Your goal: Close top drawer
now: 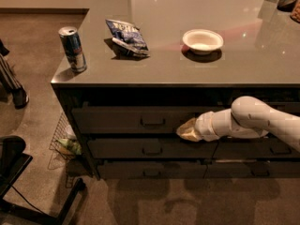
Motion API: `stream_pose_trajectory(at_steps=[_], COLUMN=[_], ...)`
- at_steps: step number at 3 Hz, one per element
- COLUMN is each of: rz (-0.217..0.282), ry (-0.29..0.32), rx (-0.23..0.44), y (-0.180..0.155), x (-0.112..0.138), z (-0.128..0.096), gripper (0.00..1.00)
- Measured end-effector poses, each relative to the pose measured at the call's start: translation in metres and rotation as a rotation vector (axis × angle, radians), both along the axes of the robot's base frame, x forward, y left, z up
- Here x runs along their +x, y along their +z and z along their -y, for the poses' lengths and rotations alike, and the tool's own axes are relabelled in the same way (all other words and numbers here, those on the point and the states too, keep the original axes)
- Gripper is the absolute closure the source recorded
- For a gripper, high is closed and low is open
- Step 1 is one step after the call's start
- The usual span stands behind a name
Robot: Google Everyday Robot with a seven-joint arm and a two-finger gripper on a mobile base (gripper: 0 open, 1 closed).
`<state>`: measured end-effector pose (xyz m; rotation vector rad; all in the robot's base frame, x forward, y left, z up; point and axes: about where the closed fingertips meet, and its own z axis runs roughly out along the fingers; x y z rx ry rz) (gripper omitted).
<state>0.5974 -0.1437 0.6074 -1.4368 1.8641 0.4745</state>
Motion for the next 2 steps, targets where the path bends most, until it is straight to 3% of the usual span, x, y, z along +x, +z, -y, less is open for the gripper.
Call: stream_pose_trajectory(at_steps=[2], rz=[-0.004], ry=[0.007], rx=[0.003], y=[-0.0021], x=[-0.0005], z=[-0.0045], gripper=[0.62])
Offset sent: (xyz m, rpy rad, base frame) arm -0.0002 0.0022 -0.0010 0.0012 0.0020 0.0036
